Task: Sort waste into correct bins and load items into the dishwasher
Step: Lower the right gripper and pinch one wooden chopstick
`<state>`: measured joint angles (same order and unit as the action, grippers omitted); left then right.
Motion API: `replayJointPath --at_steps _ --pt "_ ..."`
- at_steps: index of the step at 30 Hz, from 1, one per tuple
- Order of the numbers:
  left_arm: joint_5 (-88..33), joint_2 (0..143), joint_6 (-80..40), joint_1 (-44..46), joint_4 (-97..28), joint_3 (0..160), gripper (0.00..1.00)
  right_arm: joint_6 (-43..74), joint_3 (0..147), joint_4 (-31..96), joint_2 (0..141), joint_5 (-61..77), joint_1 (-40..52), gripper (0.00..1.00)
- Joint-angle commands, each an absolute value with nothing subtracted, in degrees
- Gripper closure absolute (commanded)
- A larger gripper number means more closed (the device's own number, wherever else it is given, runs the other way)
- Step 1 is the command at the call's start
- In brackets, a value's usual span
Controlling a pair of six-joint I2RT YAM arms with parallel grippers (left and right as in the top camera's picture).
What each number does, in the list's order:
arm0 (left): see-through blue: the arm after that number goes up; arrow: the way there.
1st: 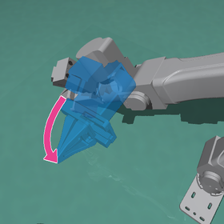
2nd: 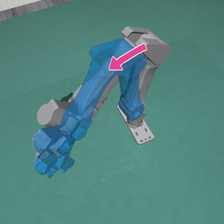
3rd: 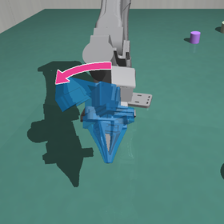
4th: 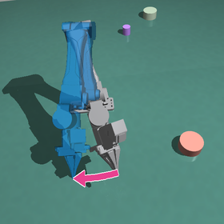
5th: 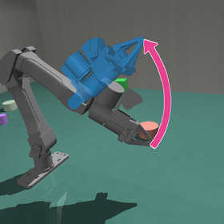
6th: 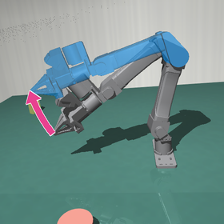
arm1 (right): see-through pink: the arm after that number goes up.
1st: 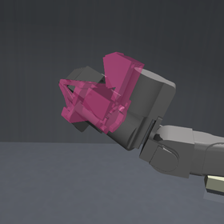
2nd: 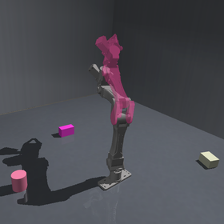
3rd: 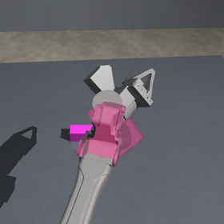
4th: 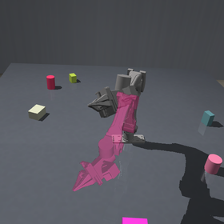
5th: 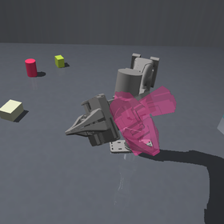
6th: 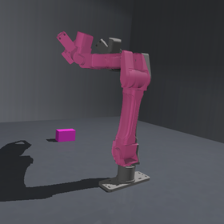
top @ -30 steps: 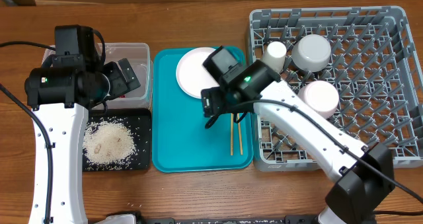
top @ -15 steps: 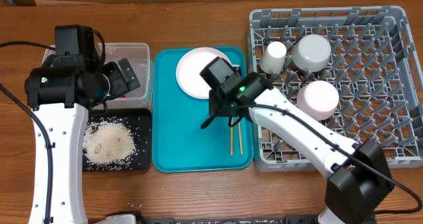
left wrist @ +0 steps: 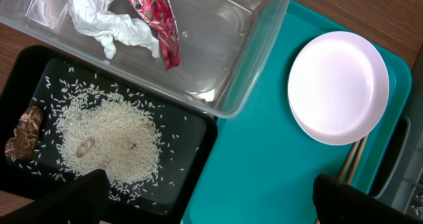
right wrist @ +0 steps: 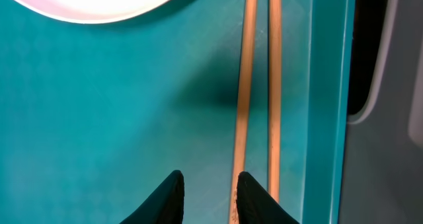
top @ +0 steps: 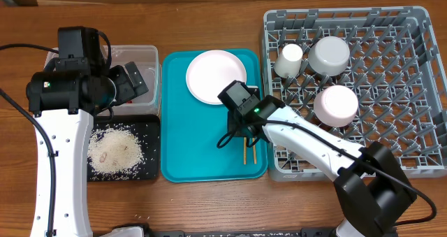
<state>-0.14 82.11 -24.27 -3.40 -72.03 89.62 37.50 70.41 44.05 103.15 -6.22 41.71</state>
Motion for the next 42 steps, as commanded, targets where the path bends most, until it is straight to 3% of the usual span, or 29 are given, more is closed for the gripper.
replayJointPath --at_steps 1,42 --pt "0.6 82.0 -24.4 -3.6 -72.0 90.1 0.00 37.7 68.7 42.6 103.0 -8.6 41.7 0.71" --pt "0.6 82.0 -24.4 -3.6 -72.0 90.1 0.00 36.1 68.3 43.5 106.9 -9.0 41.6 0.72"
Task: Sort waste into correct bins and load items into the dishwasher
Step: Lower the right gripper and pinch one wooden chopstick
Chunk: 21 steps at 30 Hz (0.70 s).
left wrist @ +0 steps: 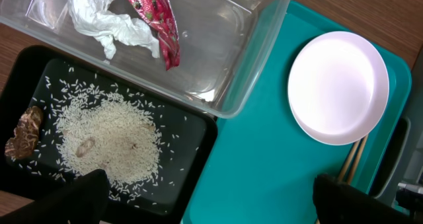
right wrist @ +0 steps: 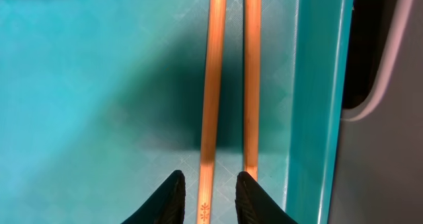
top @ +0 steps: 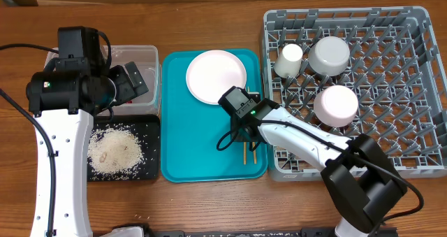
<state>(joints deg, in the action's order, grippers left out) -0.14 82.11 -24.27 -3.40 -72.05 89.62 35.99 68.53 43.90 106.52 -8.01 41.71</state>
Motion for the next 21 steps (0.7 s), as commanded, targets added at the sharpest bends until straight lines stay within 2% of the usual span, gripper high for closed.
replayJointPath --at_steps 1,21 --pt "0.6 82.0 -24.4 -3.6 -72.0 90.1 0.00 36.2 68.3 43.5 106.9 -9.0 41.6 0.72" --pt "0.6 82.0 -24.4 -3.6 -72.0 90.1 0.00 37.8 68.3 43.3 110.1 -7.4 41.4 0.71"
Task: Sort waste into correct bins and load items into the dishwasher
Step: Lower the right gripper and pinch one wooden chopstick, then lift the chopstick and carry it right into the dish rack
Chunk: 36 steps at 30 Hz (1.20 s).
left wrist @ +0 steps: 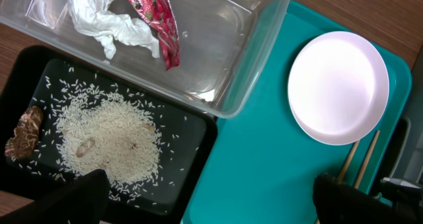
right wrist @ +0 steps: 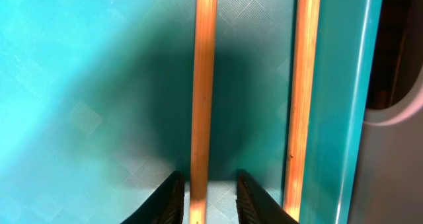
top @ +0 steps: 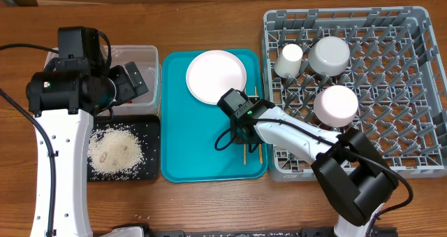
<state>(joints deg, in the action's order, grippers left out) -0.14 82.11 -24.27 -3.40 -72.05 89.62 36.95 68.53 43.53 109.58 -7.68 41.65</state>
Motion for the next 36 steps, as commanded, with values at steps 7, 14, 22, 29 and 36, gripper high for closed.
replayJointPath --at_steps 7,14,22,29,36 --pt "0.6 82.0 -24.4 -3.6 -72.0 90.1 0.00 38.2 68.3 43.3 110.1 -7.4 41.4 0.72" --pt "0.6 82.0 -24.4 -3.6 -72.0 90.1 0.00 39.1 68.3 42.7 110.1 -7.4 41.4 0.73" --pt "0.6 82.0 -24.4 -3.6 -72.0 90.1 0.00 39.3 68.3 42.5 110.1 -7.4 41.4 0.86" --pt "0.6 82.0 -24.4 -3.6 -72.0 90.1 0.00 39.5 68.6 42.3 110.1 -7.5 41.4 0.96" --pt "0.6 82.0 -24.4 -3.6 -72.0 90.1 0.00 39.2 74.5 47.1 109.3 -10.7 41.3 0.96"
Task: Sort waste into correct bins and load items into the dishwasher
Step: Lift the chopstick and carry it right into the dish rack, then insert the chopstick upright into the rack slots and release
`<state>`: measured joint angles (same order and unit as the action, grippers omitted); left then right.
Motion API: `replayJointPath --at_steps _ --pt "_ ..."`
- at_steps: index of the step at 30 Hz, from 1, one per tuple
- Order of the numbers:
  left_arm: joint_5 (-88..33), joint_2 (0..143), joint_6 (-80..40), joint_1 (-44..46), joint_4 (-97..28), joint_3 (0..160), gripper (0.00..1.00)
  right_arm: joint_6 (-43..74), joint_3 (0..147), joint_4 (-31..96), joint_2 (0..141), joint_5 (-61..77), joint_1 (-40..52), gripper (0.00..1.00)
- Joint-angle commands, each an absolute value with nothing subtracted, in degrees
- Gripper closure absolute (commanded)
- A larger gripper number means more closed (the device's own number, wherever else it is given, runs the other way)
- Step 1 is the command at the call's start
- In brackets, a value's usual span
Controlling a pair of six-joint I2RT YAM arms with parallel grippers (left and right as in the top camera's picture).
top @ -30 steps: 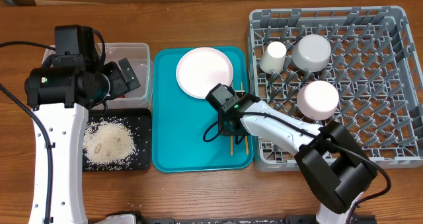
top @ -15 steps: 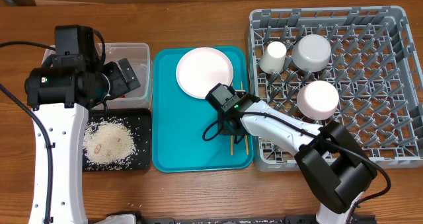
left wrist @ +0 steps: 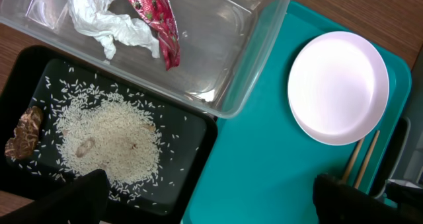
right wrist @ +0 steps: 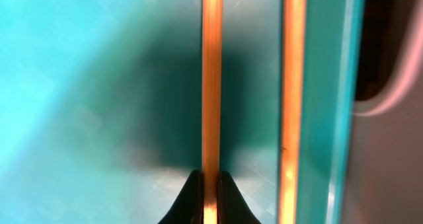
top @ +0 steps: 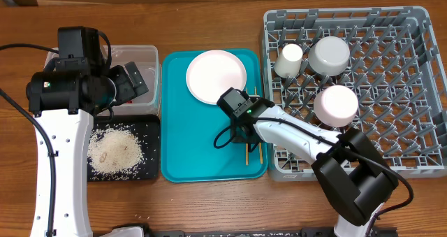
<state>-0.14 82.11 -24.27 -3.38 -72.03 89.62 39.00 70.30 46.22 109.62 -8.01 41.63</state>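
Note:
Two wooden chopsticks lie along the right side of the teal tray [top: 188,149]. My right gripper [right wrist: 210,184] is down on the tray, shut on the left chopstick [right wrist: 211,78]. The other chopstick [right wrist: 293,78] lies free beside the tray's right rim. From overhead, the right gripper [top: 246,135] sits just below the white plate [top: 216,76]. My left gripper [left wrist: 211,201] hangs wide open and empty above the tray's left edge, beside the clear bin [left wrist: 225,45].
The clear bin holds a white tissue [left wrist: 106,19] and a red wrapper [left wrist: 155,19]. Rice [left wrist: 112,138] and a brown scrap [left wrist: 23,133] lie in the black tray. The grey dish rack [top: 398,76] at right holds a cup [top: 288,60] and two bowls.
My right gripper's fingers stood apart on either side of the left chopstick; now they are shut on it. The left arm has not moved.
The right gripper first hung open over the tray just left of the chopsticks, which lay close together. Then its fingers straddled the left chopstick. Later it was closer to the tray, the two chopsticks further apart. Now it grips the left one.

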Motion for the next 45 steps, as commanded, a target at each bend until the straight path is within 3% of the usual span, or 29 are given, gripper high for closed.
replayJointPath --at_steps 1,15,20,34,45 --pt "0.6 82.0 -24.4 -3.6 -72.0 90.1 0.00 39.2 75.8 48.4 109.1 -12.4 41.3 0.96" --pt "0.6 82.0 -24.4 -3.6 -72.0 90.1 0.00 32.2 97.0 67.7 107.1 -18.4 39.4 0.96" --pt "0.6 82.0 -24.4 -3.6 -72.0 90.1 0.00 25.2 97.7 71.2 107.0 -17.9 36.1 0.96" --pt "0.6 82.0 -24.4 -3.6 -72.0 90.1 0.00 18.9 97.7 77.2 107.0 -14.1 22.9 0.96" --pt "0.6 82.0 -24.4 -3.6 -72.0 90.1 0.00 16.4 97.5 77.3 107.0 -12.8 19.7 0.96"
